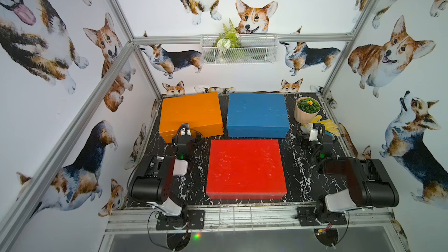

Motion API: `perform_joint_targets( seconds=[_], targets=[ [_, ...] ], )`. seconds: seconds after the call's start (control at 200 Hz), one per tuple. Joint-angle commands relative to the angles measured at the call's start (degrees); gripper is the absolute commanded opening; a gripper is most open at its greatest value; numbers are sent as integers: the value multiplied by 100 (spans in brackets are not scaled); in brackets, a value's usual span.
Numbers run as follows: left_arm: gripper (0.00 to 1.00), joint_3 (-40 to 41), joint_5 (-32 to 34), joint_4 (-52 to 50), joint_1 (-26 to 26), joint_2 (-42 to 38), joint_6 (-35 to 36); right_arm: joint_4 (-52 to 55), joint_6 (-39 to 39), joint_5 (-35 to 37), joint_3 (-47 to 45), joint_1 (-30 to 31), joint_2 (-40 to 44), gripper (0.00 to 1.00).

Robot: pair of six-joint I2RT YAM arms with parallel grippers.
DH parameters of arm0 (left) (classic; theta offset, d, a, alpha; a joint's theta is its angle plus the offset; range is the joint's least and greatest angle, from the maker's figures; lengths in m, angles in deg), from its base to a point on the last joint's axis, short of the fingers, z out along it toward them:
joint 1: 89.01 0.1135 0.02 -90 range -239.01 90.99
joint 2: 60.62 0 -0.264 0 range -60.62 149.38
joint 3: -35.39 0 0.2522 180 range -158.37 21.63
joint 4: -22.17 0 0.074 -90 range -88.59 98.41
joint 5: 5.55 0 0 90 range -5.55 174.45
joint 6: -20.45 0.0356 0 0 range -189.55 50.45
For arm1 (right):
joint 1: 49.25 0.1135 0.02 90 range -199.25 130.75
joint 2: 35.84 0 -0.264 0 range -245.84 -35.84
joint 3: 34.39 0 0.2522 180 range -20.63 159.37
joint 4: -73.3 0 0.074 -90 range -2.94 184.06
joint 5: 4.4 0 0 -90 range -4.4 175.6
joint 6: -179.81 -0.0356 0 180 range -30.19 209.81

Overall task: Stack the shoeboxes
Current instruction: Pick up the shoebox from the center of the board.

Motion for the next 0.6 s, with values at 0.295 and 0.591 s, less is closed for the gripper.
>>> perform_joint_targets(
  seconds=[0.295,0.591],
  targets=[
    [100,7,-44,257,2,3,58,-300,62,11,-58,5,42,100],
    [100,5,-38,257,2,0,58,-318,69,85,-72,15,60,100]
  ],
)
